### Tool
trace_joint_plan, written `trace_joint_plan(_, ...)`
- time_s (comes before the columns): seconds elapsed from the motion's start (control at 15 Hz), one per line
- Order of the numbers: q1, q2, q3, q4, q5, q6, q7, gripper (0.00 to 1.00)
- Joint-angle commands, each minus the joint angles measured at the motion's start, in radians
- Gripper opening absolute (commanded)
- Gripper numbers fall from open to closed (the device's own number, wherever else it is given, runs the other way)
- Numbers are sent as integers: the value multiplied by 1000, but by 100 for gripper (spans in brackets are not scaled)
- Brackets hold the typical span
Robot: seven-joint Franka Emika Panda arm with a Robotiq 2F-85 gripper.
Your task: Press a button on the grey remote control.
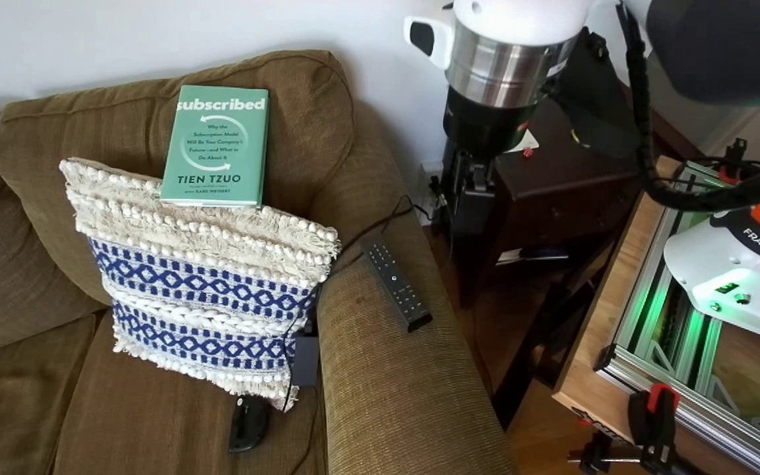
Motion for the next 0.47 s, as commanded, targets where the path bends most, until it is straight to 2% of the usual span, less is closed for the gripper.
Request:
trace_joint_plan(0.0, 2, -114, -33, -43, -10, 32, 91, 100)
trace_joint_plan(0.07, 15, -121, -53, -45, 24, 58, 56, 100)
trace_joint_plan(0.13, 13, -71, -43, -2, -3, 13, 53, 100)
trace_joint_plan(0.4, 11, -99, -56, -12, 4, 31, 52, 100)
